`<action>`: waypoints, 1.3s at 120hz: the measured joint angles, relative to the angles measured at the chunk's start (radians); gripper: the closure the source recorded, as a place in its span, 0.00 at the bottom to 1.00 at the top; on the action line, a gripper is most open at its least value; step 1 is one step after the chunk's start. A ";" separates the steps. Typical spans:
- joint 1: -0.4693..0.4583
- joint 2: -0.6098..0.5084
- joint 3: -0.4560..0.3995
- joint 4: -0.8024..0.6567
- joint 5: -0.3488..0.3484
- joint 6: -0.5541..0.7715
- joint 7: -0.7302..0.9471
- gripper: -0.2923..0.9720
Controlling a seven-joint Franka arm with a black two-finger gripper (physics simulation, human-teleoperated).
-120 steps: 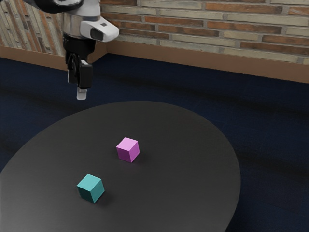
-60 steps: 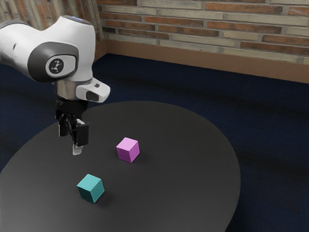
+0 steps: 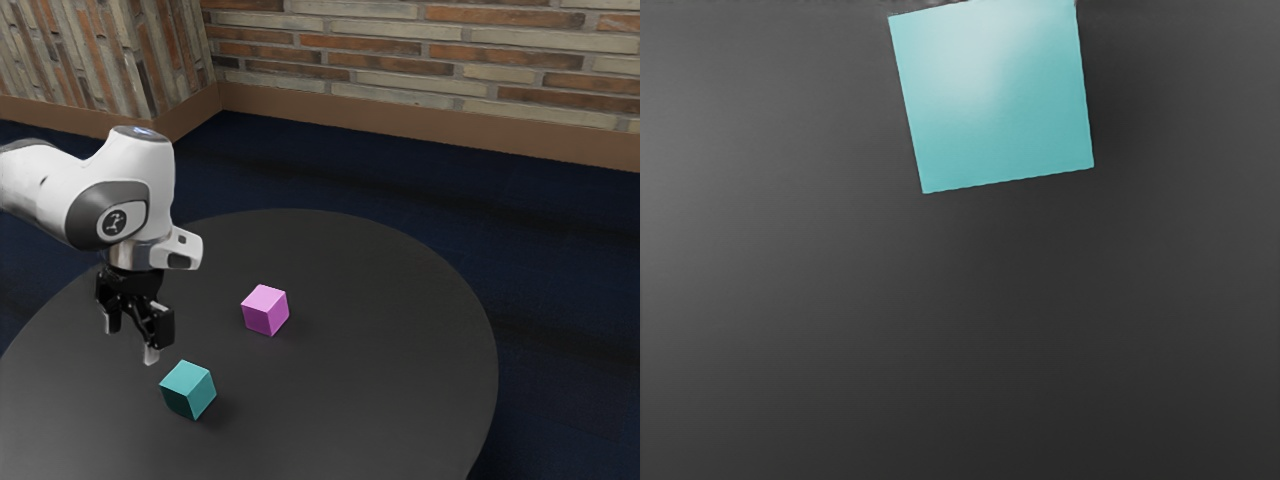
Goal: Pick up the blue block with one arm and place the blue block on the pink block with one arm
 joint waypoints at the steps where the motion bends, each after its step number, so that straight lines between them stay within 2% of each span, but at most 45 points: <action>1: 0.001 0.008 0.000 -0.001 0.000 0.006 -0.001 0.23; 47: 0.020 0.270 -0.001 -0.004 0.053 0.245 -0.044 0.23; 85: 0.036 0.393 -0.003 0.000 0.054 0.370 -0.070 0.23; 128: 0.034 0.446 -0.002 -0.015 0.047 0.436 -0.105 0.23; 136: 0.040 0.463 -0.002 -0.016 0.047 0.444 -0.111 0.27; 150: 0.051 0.476 -0.003 -0.016 0.050 0.456 -0.121 0.39; 156: 0.051 0.481 -0.003 -0.016 0.052 0.460 -0.126 0.41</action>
